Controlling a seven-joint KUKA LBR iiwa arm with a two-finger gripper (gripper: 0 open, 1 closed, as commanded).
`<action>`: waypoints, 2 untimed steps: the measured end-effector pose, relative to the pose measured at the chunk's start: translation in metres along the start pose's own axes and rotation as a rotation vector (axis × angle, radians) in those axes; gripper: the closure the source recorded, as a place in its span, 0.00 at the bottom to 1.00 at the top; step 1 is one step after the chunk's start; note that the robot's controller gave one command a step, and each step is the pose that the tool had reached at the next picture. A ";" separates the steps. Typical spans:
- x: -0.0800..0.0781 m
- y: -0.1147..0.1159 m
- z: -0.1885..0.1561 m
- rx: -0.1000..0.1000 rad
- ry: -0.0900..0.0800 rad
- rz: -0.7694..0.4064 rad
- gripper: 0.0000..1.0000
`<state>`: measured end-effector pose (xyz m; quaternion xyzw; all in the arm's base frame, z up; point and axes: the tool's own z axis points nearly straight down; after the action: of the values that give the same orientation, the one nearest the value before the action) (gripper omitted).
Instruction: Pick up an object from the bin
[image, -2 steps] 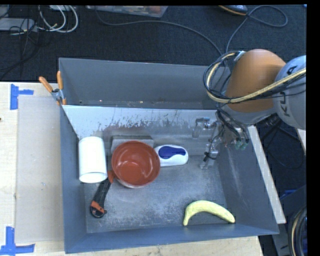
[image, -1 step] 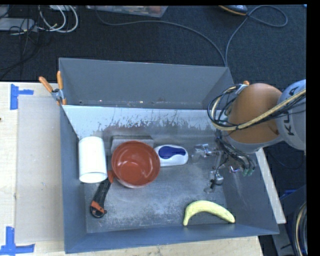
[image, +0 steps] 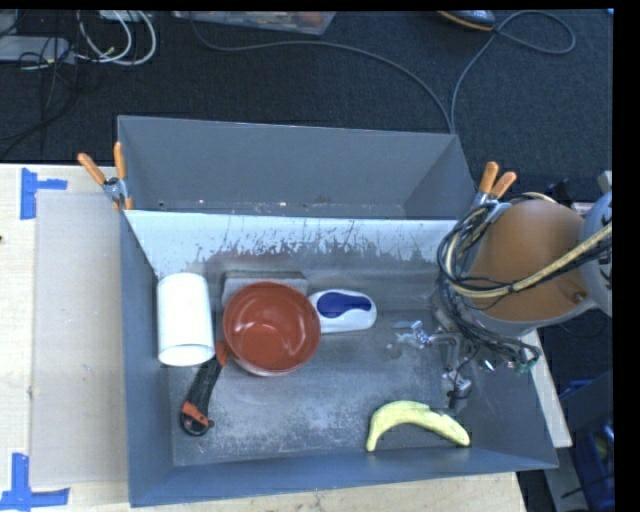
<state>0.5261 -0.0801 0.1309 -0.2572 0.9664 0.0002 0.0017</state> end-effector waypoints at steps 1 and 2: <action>0.039 0.019 0.021 -0.009 0.014 0.052 0.00; 0.043 0.014 0.052 0.001 -0.001 -0.074 0.00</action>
Offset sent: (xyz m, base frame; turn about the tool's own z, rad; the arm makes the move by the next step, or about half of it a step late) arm -0.0469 -0.0121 -0.0609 -0.1058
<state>0.4821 -0.0892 0.0789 -0.2930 0.9561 0.0001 0.0025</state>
